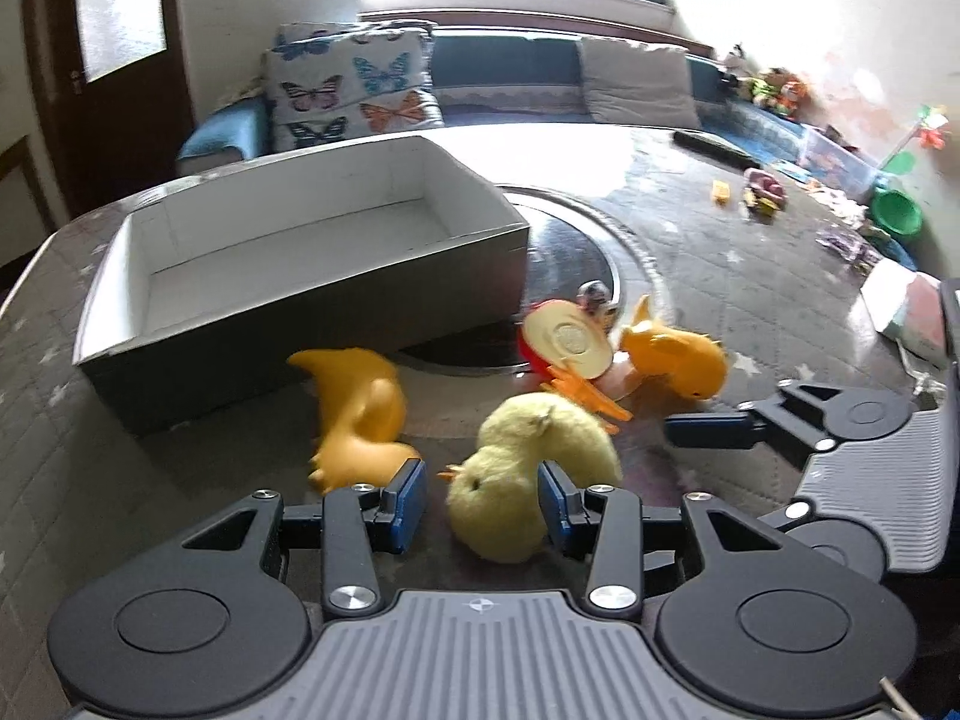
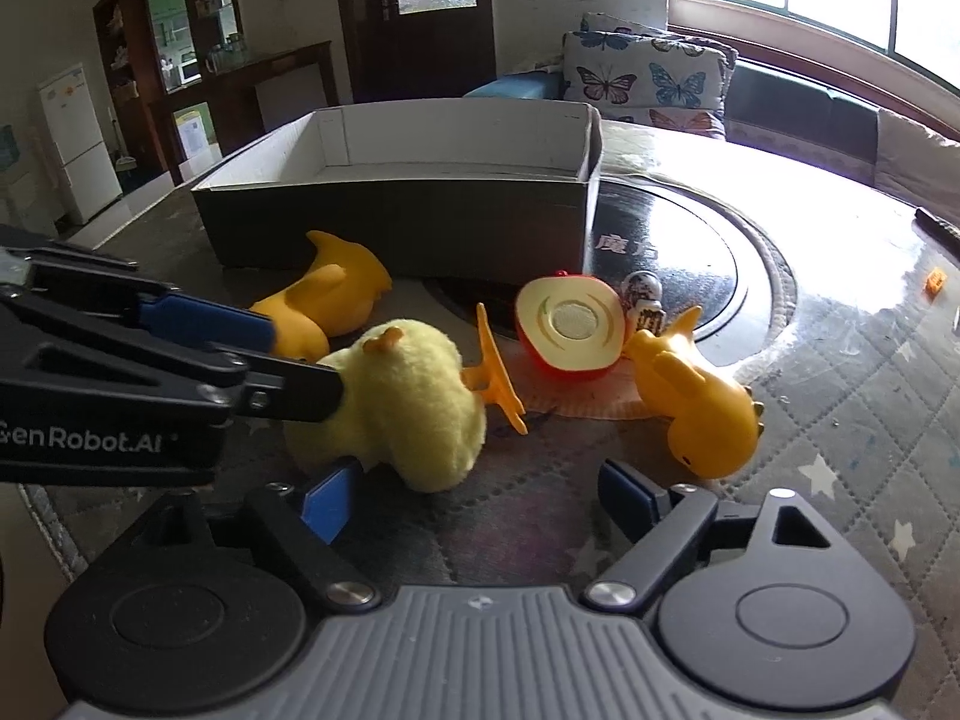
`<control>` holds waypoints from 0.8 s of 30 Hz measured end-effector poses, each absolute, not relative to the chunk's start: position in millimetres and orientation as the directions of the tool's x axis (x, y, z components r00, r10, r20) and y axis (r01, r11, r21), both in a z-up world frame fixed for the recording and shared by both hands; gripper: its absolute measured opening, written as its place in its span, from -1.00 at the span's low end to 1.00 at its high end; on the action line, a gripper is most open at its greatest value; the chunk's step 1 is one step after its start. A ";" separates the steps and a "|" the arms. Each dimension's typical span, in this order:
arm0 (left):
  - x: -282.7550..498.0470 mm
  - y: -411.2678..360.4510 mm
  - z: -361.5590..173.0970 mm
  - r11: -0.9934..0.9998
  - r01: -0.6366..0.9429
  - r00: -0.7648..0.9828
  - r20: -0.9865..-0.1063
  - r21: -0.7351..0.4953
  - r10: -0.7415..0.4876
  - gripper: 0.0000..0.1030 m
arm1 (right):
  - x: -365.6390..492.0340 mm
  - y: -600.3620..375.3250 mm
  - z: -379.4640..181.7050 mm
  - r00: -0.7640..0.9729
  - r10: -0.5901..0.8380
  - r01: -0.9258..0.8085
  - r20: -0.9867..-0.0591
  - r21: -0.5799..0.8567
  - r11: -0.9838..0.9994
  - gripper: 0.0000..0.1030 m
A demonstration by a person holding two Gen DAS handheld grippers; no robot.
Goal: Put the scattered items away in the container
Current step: 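Move the left gripper down to the yellow plush chick, then close the left gripper around the yellow plush chick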
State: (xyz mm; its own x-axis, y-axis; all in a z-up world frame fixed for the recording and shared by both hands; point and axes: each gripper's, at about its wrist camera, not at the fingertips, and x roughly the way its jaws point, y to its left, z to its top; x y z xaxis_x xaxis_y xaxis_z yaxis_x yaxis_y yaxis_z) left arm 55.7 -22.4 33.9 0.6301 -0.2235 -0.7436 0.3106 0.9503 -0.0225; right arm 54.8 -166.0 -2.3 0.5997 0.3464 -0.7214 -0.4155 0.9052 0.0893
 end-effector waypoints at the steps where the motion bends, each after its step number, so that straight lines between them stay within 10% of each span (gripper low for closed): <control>1: 57.3 -23.4 34.5 0.946 0.324 0.626 -0.744 -0.026 -0.235 -0.15 | 55.1 -165.5 -1.9 0.597 0.353 -0.420 -0.720 0.094 0.903 0.62; 24: 89.4 -16.5 31.5 0.884 0.457 0.548 -0.751 -0.099 -0.367 -0.08 | 69.9 -163.1 -2.8 0.575 0.416 -0.470 -0.705 0.132 0.873 0.43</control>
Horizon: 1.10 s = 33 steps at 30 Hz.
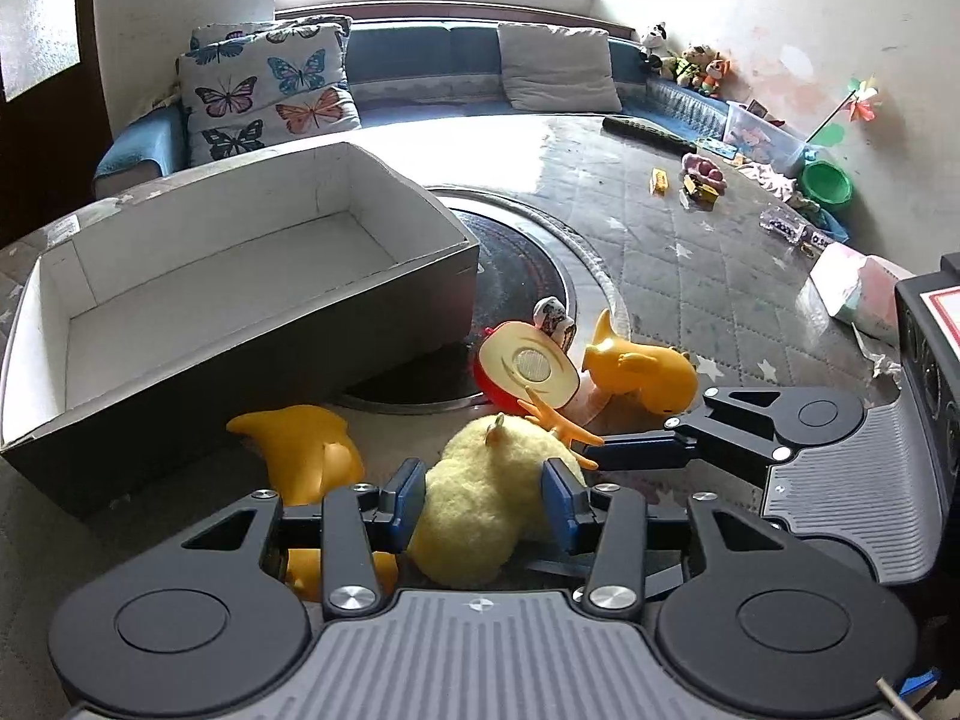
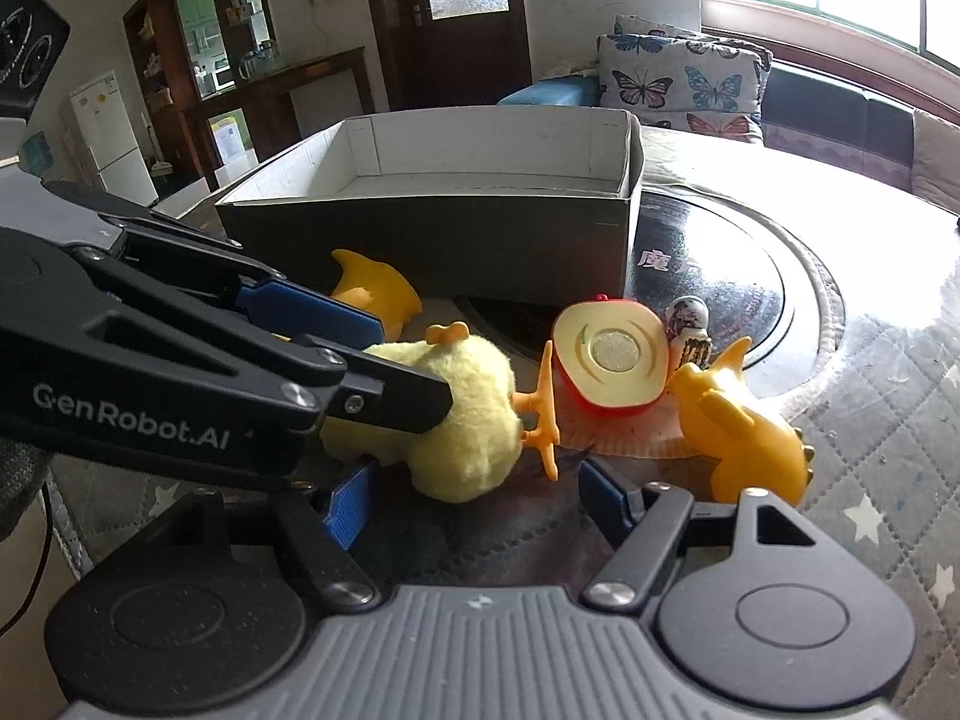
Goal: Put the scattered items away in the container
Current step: 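Close the left gripper around the yellow plush chick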
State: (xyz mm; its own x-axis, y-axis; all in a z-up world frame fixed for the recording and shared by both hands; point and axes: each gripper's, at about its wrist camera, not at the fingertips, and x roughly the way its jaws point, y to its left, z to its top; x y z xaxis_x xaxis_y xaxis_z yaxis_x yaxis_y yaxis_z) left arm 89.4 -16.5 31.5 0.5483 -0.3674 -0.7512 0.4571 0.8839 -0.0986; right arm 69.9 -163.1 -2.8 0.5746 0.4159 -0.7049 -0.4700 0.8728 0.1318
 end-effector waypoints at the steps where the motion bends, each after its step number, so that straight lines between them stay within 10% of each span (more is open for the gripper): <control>1: 90.0 -15.6 31.3 0.881 0.463 0.543 -0.753 -0.100 -0.371 -0.08 | 70.0 -163.3 -3.2 0.572 0.419 -0.472 -0.706 0.135 0.871 0.42; 14: 92.9 -10.7 26.6 0.864 0.491 0.504 -0.773 -0.109 -0.384 -0.08 | 72.5 -164.9 -3.1 0.565 0.436 -0.487 -0.701 0.143 0.862 -0.03; 33: 103.6 -9.8 19.4 0.870 0.466 0.485 -0.776 -0.162 -0.404 -0.14 | 73.3 -171.0 -4.0 0.606 0.395 -0.468 -0.691 0.092 0.879 -0.04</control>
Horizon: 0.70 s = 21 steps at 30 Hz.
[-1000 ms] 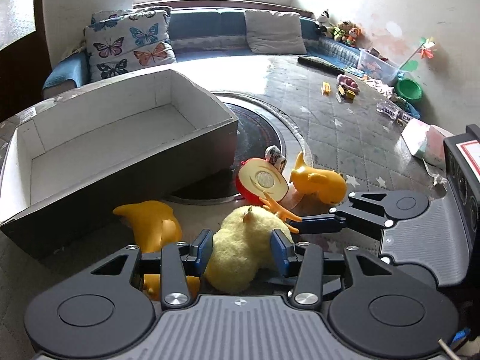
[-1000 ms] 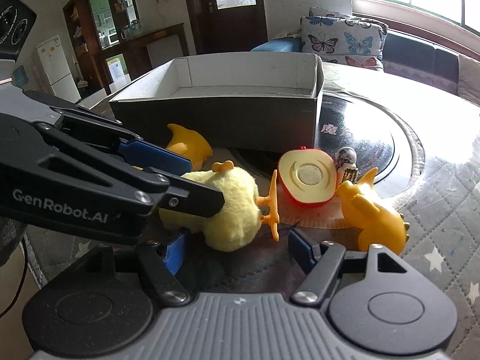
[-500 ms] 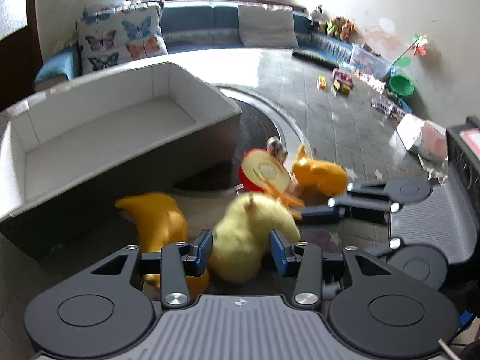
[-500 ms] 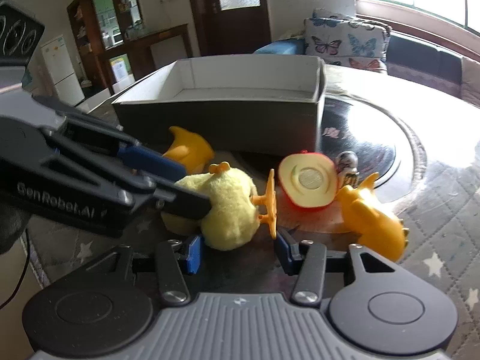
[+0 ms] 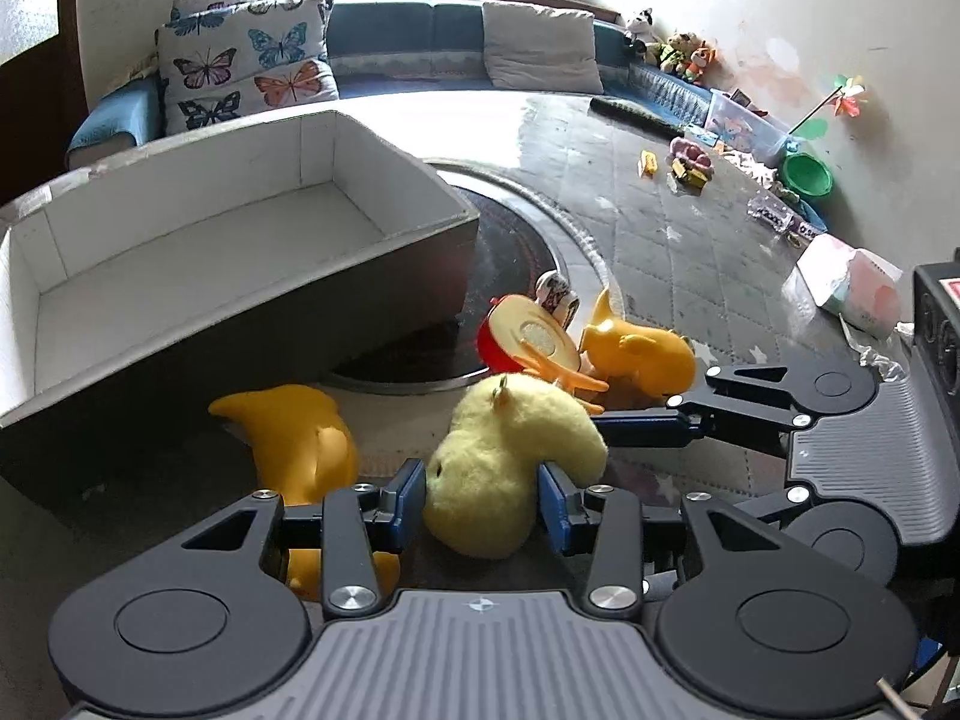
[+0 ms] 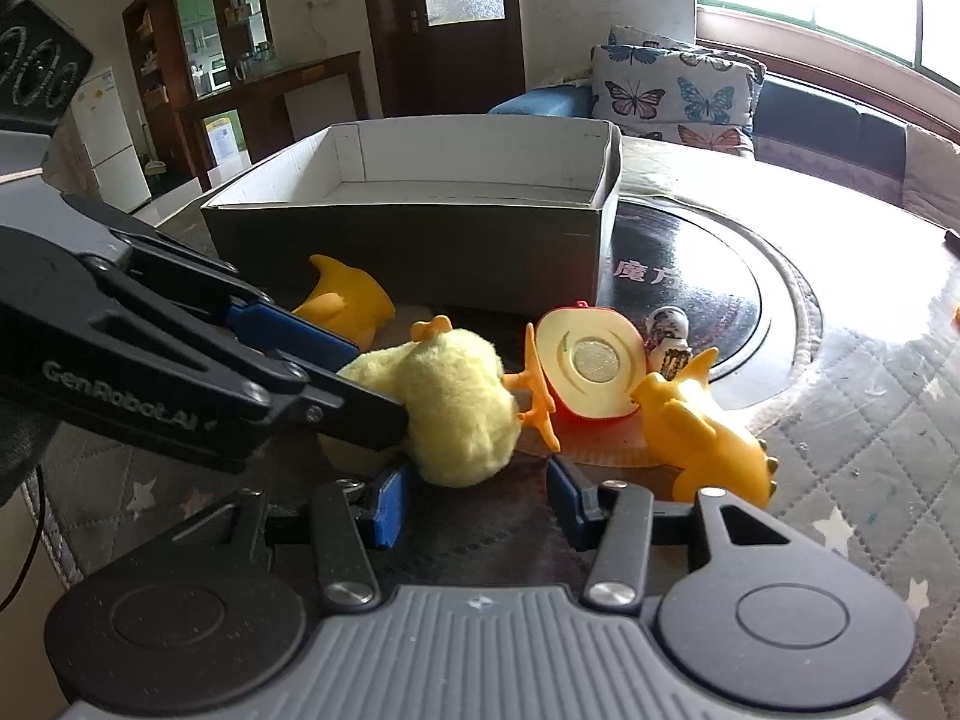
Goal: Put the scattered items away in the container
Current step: 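Close the left gripper around the yellow plush chick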
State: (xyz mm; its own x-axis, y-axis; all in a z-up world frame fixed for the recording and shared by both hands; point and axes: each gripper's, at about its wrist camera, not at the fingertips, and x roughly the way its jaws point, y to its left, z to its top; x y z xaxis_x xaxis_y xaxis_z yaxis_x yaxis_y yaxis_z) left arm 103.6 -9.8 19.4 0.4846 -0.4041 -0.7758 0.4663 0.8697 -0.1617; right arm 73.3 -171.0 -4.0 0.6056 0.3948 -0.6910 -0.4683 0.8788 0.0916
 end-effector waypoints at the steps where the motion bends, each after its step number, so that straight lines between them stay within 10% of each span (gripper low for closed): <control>1: 104.0 -9.2 18.6 0.871 0.461 0.484 -0.774 -0.169 -0.407 -0.14 | 73.8 -170.3 -4.6 0.605 0.394 -0.470 -0.692 0.088 0.878 -0.04; 13: 96.0 -0.2 29.5 0.877 0.441 0.533 -0.731 -0.190 -0.426 -0.26 | 66.1 -163.4 10.3 0.625 0.408 -0.508 -0.666 0.050 0.860 -0.27; 21: 104.4 3.2 20.5 0.883 0.410 0.499 -0.754 -0.228 -0.426 -0.22 | 68.4 -162.5 1.9 0.617 0.391 -0.498 -0.683 0.046 0.866 -0.02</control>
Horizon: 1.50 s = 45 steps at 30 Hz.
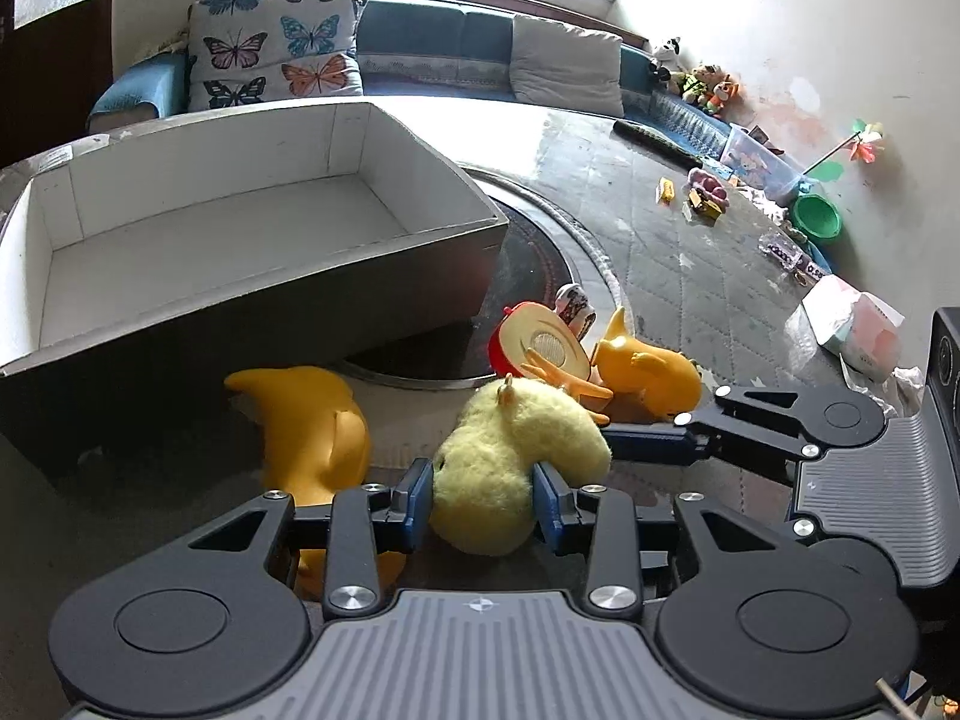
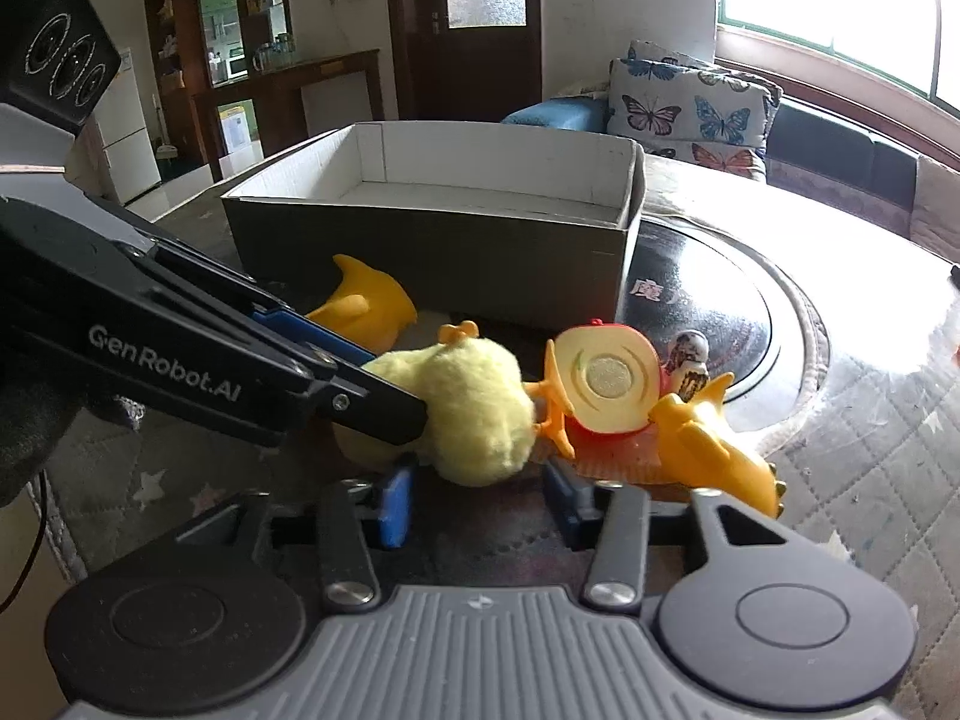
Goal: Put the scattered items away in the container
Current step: 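Close the left gripper around the yellow plush chick, then lift the chick with the left gripper and carry it over the white box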
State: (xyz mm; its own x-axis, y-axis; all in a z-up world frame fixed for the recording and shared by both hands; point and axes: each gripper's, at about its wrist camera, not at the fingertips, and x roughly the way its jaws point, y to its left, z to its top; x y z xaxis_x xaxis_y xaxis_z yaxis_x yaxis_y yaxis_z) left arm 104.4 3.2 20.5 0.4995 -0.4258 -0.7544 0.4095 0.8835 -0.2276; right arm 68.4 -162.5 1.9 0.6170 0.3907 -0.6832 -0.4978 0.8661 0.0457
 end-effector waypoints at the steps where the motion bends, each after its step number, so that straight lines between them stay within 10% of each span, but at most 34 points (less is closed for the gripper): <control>1: 105.9 3.1 20.6 0.883 0.409 0.499 -0.754 -0.229 -0.427 -0.22 | 68.9 -162.9 1.7 0.619 0.390 -0.496 -0.682 0.045 0.867 -0.02; 33: 130.7 19.9 84.7 0.899 0.403 0.663 -0.623 -0.171 -0.415 -0.25 | 92.4 -141.1 68.7 0.731 0.452 -0.579 -0.511 -0.114 0.807 -0.08; 45: 218.7 28.6 64.0 0.922 0.334 0.641 -0.671 -0.194 -0.373 -0.28 | 179.7 -129.2 56.1 0.694 0.433 -0.583 -0.575 -0.095 0.807 -0.08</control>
State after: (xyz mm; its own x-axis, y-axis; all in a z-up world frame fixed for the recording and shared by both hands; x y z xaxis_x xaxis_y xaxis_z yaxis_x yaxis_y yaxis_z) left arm 218.7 28.6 64.0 0.6406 -0.3731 -0.6711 0.3342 0.9224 -0.1938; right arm 179.7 -129.2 56.1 0.6939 0.4332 -0.5752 -0.5825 0.8073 -0.0948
